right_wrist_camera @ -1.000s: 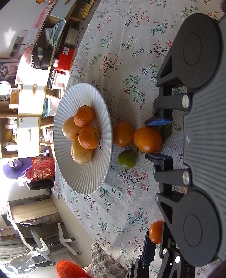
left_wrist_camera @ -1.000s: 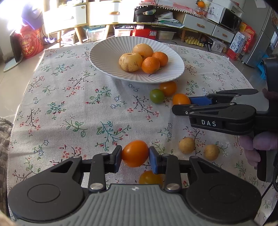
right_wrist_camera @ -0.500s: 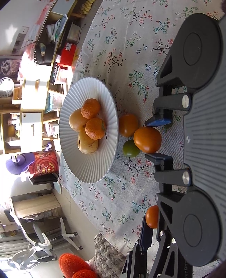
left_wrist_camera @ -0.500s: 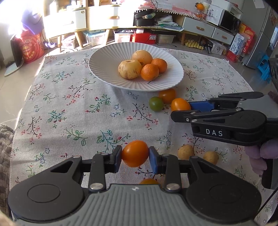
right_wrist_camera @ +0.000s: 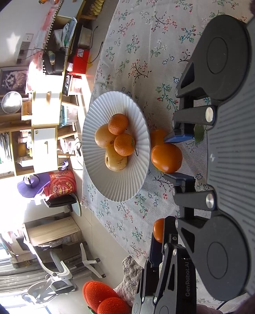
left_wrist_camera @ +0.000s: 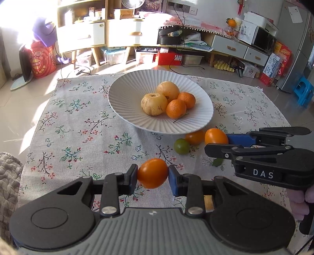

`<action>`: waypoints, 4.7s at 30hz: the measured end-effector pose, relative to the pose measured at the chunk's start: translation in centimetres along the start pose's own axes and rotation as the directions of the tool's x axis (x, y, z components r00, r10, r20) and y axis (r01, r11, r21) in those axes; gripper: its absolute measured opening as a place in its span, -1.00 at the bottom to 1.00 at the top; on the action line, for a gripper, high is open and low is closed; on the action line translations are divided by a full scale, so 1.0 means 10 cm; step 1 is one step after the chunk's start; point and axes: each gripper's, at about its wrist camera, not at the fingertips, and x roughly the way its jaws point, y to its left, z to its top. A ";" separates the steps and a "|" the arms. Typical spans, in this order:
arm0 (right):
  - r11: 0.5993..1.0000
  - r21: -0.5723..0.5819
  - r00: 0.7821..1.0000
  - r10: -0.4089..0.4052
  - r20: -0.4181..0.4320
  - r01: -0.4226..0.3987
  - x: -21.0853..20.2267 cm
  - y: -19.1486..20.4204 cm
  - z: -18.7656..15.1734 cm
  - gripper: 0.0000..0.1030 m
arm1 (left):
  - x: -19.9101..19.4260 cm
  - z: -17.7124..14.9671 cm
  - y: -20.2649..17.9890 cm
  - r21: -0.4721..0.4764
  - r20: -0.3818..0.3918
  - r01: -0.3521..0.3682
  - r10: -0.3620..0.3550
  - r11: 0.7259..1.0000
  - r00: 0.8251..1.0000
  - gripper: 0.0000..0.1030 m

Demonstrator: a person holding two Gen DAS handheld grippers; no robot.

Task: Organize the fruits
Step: 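Carry the held fruits in both tools over the white plate, then open both tools to release the fruits onto the plate, then withdraw both tools from the plate toward the loose fruits on the cloth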

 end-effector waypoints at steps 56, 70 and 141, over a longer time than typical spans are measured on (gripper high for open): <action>0.996 0.082 0.999 0.033 0.042 -0.036 0.29 -0.49 0.34 -0.37 | 0.60 0.42 -0.17 0.066 0.125 0.015 -0.023 0.998 0.992 -0.23; 0.992 0.122 0.998 0.015 0.054 -0.021 0.13 -0.61 0.30 -0.03 | 0.43 0.35 -0.22 0.118 0.122 0.009 -0.024 0.993 0.992 0.28; 0.984 -0.175 0.996 0.020 -0.091 -0.035 -0.31 0.13 -0.48 0.99 | -0.16 -0.51 -0.16 0.273 -0.176 0.089 -0.041 0.958 0.983 0.95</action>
